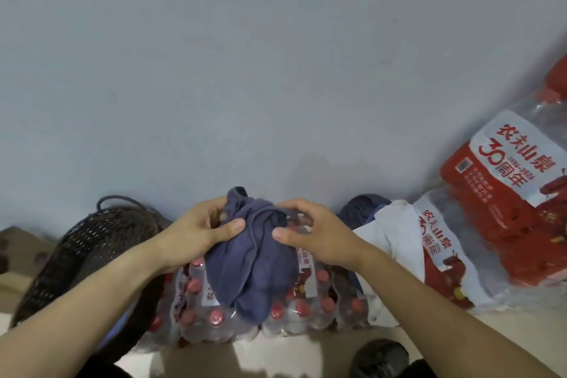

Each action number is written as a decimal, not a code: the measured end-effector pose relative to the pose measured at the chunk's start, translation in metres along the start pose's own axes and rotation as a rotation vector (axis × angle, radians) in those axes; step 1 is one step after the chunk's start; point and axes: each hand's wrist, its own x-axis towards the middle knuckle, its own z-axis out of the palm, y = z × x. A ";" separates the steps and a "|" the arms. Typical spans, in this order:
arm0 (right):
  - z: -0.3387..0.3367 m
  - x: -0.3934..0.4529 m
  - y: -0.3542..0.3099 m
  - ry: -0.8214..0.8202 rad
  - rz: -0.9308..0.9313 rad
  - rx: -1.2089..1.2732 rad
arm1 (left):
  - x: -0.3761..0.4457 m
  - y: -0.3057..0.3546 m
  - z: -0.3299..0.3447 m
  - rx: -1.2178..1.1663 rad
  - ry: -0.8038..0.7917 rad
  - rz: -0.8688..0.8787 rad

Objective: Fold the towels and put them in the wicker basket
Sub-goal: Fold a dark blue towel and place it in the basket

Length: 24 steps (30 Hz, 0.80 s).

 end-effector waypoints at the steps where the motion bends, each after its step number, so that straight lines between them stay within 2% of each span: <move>1: 0.004 0.004 -0.001 -0.020 -0.015 0.023 | -0.002 -0.003 -0.004 -0.004 -0.003 -0.003; 6: 0.008 0.020 0.002 0.001 -0.036 0.043 | -0.008 -0.012 -0.023 0.087 0.012 -0.011; 13: -0.026 0.015 0.000 -0.018 -0.055 -0.109 | -0.008 -0.031 -0.068 0.484 0.246 -0.103; 19: -0.034 0.004 -0.001 -0.068 0.013 -0.190 | 0.003 -0.046 -0.064 0.659 0.325 -0.120; 24: -0.030 -0.002 0.000 -0.074 0.052 -0.204 | 0.008 -0.043 -0.047 0.825 0.231 -0.385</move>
